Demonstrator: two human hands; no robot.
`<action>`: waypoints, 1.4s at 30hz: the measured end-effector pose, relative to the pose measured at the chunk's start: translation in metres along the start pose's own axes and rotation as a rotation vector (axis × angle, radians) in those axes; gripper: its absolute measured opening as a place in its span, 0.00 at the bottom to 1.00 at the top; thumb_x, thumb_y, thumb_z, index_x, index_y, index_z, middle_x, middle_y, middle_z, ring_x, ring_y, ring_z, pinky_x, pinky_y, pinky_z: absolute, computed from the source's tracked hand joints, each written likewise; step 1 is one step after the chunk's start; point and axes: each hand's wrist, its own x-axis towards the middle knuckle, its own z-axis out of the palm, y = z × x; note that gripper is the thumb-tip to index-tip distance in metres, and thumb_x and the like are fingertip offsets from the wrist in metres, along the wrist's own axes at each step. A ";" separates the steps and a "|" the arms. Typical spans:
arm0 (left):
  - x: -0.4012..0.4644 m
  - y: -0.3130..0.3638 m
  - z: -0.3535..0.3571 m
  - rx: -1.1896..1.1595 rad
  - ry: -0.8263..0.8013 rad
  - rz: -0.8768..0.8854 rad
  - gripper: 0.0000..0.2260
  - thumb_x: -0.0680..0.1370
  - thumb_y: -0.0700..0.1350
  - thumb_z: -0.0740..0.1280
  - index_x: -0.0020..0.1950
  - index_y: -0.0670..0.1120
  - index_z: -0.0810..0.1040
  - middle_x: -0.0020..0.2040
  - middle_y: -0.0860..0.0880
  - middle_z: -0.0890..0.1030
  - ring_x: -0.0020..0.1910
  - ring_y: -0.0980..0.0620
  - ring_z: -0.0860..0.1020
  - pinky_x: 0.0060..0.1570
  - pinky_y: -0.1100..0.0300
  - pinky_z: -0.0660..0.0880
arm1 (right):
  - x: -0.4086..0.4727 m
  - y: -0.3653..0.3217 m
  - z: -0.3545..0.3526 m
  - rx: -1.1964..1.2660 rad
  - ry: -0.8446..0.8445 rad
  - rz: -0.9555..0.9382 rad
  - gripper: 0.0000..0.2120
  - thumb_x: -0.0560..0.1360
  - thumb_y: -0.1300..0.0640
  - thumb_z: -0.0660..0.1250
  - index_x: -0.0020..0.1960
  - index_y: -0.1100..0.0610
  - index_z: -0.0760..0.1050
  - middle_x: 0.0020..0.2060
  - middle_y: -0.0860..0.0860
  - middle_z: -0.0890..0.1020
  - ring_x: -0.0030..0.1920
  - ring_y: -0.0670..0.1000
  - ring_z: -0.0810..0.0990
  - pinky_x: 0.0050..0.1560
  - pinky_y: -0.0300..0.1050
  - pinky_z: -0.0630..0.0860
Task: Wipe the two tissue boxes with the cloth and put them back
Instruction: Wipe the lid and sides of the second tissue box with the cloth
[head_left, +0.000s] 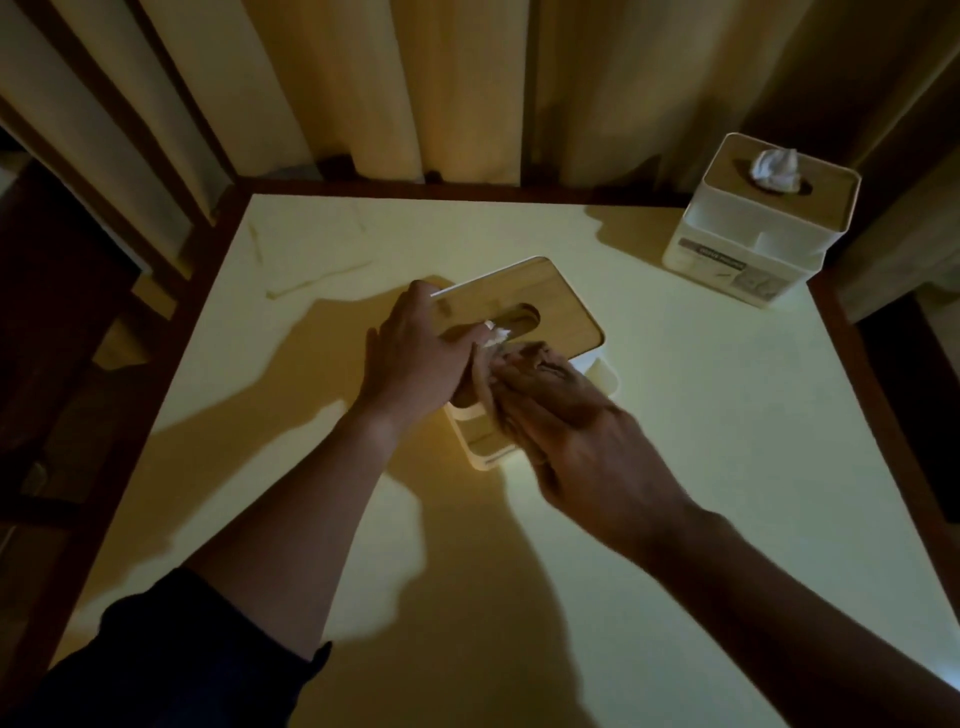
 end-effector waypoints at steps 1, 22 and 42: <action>0.000 0.001 0.000 0.001 0.001 0.000 0.18 0.75 0.61 0.70 0.58 0.55 0.70 0.61 0.52 0.80 0.62 0.46 0.77 0.66 0.42 0.71 | -0.004 0.013 -0.006 -0.026 -0.006 0.016 0.23 0.75 0.71 0.73 0.69 0.64 0.81 0.69 0.61 0.82 0.72 0.58 0.75 0.75 0.52 0.70; 0.001 0.002 0.000 -0.026 -0.011 -0.024 0.21 0.75 0.60 0.73 0.61 0.51 0.73 0.60 0.52 0.80 0.61 0.45 0.78 0.64 0.46 0.73 | -0.011 0.032 -0.024 -0.108 0.053 0.203 0.24 0.77 0.71 0.69 0.72 0.63 0.79 0.68 0.61 0.83 0.66 0.60 0.84 0.62 0.57 0.85; -0.036 0.029 -0.037 0.580 0.025 -0.064 0.38 0.68 0.71 0.74 0.68 0.45 0.78 0.63 0.41 0.82 0.63 0.38 0.78 0.47 0.51 0.71 | -0.030 -0.028 -0.010 -0.043 0.020 0.185 0.23 0.76 0.64 0.69 0.71 0.64 0.80 0.69 0.60 0.83 0.70 0.60 0.81 0.77 0.50 0.71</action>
